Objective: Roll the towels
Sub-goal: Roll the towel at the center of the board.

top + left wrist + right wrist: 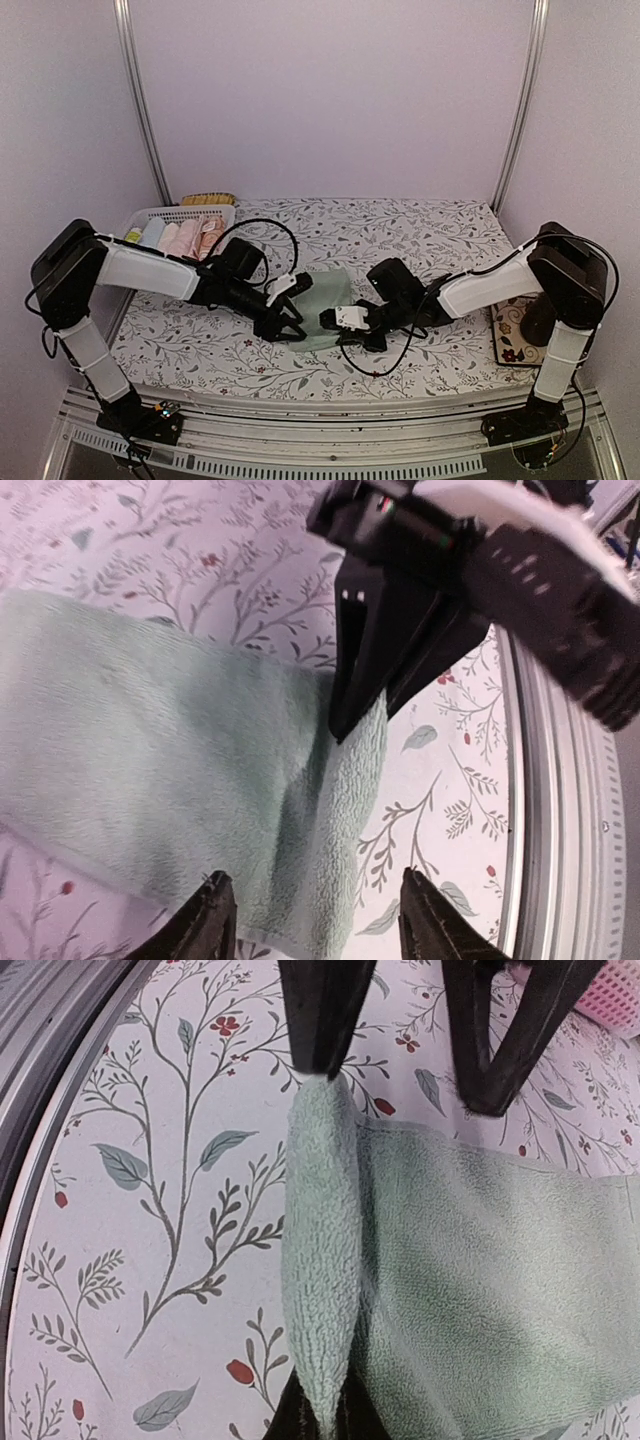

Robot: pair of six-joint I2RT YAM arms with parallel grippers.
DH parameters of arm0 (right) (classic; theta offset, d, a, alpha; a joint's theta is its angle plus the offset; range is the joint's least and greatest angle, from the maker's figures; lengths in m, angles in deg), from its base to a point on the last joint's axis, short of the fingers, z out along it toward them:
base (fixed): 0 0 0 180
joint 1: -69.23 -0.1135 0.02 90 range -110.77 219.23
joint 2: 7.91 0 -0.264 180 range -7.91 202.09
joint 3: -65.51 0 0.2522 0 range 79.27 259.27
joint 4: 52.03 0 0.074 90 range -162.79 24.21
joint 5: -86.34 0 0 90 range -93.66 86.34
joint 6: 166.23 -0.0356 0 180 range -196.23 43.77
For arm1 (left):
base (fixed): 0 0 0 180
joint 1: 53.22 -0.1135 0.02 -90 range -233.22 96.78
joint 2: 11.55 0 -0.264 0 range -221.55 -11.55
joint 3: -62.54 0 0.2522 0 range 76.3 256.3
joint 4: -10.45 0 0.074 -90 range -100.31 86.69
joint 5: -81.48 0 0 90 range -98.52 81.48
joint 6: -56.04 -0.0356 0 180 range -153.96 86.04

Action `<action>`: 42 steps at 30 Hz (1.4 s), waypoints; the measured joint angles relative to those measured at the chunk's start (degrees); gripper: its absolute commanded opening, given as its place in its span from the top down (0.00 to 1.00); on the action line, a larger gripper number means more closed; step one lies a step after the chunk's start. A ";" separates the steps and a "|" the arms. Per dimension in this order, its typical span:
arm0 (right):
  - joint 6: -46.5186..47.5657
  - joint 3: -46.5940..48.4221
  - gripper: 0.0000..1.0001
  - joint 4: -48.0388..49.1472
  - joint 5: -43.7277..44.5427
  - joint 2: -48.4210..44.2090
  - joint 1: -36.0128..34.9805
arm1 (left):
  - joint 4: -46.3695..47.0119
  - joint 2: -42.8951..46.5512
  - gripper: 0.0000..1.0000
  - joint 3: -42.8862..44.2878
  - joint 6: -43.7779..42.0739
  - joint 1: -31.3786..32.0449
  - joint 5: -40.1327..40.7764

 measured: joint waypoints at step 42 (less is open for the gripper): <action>-29.33 16.72 0.98 -20.41 -25.79 14.38 11.19 | 44.83 -6.71 0.61 -16.52 -28.33 27.76 65.53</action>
